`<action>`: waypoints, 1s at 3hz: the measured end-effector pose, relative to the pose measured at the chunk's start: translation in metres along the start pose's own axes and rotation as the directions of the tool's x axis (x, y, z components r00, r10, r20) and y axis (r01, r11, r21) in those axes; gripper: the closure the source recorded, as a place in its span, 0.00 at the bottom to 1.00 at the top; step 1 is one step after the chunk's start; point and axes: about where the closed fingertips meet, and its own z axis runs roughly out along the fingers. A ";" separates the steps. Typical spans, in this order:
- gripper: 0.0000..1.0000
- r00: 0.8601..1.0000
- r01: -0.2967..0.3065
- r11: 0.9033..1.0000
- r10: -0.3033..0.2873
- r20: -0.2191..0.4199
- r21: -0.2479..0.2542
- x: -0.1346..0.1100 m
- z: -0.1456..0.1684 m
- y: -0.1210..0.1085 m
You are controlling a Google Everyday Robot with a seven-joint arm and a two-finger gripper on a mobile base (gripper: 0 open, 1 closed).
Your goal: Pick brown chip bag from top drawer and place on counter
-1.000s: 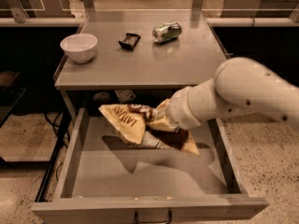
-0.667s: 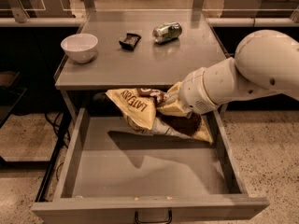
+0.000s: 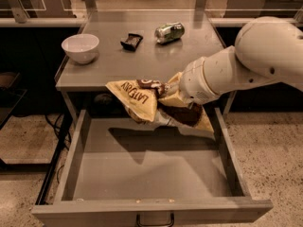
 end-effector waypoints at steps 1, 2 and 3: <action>1.00 0.998 0.061 0.998 -0.061 -0.017 0.009 -0.011 0.005 -0.038; 1.00 0.991 0.134 0.991 -0.133 -0.030 0.029 -0.035 0.008 -0.087; 1.00 0.982 0.183 0.983 -0.181 -0.054 0.034 -0.052 0.015 -0.131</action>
Offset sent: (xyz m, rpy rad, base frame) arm 0.1449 0.0210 0.0792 -0.1160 -0.1787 0.0990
